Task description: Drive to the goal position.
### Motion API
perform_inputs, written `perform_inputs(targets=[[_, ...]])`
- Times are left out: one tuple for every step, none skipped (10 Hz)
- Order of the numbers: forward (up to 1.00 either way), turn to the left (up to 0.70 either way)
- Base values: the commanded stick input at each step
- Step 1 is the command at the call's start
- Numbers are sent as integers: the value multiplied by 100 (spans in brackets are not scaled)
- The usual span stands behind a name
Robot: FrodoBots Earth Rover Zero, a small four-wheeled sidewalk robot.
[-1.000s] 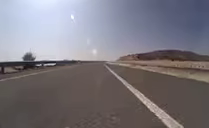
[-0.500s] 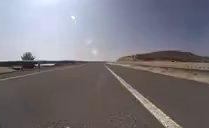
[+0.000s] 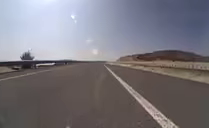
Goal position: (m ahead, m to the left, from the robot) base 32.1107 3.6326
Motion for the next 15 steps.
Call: perform_inputs(targets=[[100, 7], [100, 0], [100, 0], [100, 0], [100, 0], [100, 0], [100, 0], [100, 0], [100, 0], [100, 0], [100, 0], [100, 0], [100, 0], [100, -27], [100, -27]])
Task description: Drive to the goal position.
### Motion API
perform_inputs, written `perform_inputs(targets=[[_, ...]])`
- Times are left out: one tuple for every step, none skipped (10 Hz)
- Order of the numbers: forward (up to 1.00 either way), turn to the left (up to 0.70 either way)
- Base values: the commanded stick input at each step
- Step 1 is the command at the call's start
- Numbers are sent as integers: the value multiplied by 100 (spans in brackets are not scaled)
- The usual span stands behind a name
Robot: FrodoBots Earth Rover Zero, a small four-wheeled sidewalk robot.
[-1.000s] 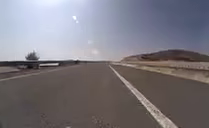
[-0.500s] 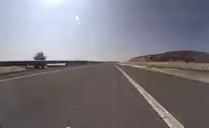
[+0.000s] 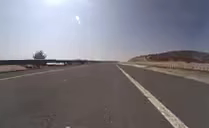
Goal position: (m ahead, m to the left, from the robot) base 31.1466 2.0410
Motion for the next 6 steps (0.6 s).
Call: perform_inputs(targets=[[100, -26], [100, -13], [100, 0], [100, 0], [100, 0], [100, 0]])
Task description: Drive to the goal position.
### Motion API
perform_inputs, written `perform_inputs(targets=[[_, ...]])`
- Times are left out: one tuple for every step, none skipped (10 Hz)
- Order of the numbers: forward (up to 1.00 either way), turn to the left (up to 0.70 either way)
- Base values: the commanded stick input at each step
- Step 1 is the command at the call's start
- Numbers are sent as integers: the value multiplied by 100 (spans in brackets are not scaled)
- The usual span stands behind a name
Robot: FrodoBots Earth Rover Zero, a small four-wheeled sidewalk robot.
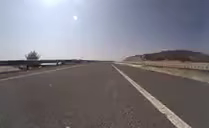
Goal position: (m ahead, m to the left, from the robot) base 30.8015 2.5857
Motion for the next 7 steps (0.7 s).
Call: perform_inputs(targets=[[100, 0], [100, 0], [100, 0], [100, 0], [100, 0], [100, 0], [100, 0]])
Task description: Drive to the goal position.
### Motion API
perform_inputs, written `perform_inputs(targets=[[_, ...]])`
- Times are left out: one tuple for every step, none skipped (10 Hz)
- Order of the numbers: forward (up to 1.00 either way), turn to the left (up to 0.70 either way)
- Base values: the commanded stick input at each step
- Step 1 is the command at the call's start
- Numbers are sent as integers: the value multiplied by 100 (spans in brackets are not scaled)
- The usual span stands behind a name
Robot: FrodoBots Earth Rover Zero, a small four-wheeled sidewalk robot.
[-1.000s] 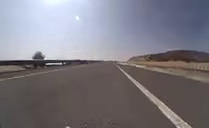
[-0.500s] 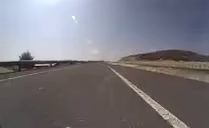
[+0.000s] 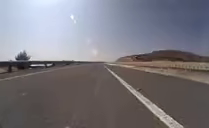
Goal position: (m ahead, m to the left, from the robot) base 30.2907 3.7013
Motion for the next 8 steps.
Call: perform_inputs(targets=[[100, 0], [100, 0], [100, 0], [100, 0], [100, 0], [100, 0], [100, 0], [100, 0]])
